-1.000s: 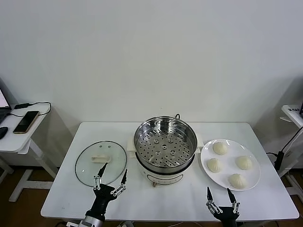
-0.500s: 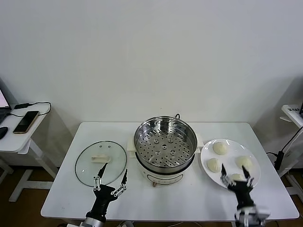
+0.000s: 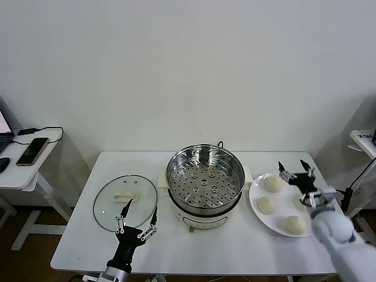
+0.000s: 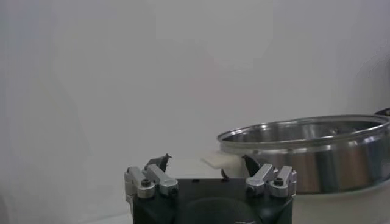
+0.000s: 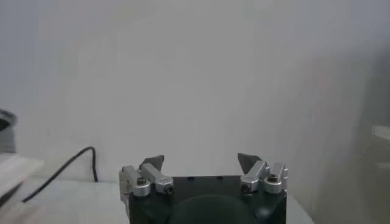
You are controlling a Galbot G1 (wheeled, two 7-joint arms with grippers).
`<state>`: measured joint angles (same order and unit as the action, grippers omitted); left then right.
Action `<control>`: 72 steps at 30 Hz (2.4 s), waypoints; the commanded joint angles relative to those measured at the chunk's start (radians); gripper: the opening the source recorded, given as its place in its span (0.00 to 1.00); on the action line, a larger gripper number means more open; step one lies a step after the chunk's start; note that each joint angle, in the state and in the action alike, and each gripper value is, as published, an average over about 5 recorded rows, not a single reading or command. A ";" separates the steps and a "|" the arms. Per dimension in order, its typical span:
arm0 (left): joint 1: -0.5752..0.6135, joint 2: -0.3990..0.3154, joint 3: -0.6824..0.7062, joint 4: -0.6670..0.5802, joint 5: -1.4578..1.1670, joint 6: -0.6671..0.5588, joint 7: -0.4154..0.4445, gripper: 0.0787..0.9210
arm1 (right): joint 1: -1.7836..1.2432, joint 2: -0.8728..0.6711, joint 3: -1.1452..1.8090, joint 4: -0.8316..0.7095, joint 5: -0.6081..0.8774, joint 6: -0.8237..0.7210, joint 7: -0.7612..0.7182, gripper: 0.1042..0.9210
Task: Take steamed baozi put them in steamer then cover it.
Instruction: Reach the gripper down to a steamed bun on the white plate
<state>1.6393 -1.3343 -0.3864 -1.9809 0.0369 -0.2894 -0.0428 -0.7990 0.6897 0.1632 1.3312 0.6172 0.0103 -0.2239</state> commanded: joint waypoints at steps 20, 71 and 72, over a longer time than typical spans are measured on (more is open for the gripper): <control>0.007 -0.017 -0.020 -0.034 -0.006 -0.001 -0.012 0.88 | 0.929 0.042 -0.853 -0.520 -0.760 0.051 -1.102 0.88; 0.006 -0.019 -0.021 -0.023 -0.021 -0.067 0.027 0.88 | 0.867 0.220 -0.865 -0.625 -0.835 0.099 -0.926 0.66; 0.005 -0.019 -0.021 -0.024 -0.021 -0.067 0.027 0.88 | 0.879 0.201 -0.872 -0.590 -0.828 0.104 -0.930 0.65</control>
<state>1.6488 -1.3552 -0.4090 -2.0047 0.0198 -0.3525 -0.0199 0.0573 0.9467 -0.6862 0.6206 -0.2380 0.1105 -1.1501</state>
